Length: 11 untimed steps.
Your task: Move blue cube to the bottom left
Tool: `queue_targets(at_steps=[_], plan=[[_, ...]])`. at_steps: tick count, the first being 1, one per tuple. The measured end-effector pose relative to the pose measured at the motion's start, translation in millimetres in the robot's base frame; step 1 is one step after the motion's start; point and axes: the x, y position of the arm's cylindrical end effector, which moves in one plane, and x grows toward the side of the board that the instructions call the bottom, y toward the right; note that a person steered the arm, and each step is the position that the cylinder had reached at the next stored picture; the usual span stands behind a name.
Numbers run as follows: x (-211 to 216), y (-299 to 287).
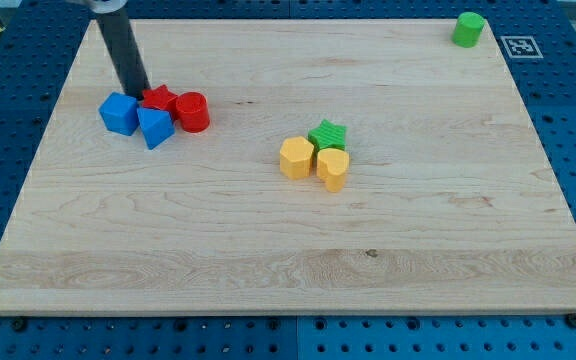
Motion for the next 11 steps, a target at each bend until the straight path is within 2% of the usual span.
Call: queue_targets(at_steps=[5,8,9,10,11], plan=[[47,3],[129,1],[105,0],[99,-30],[122,-30]])
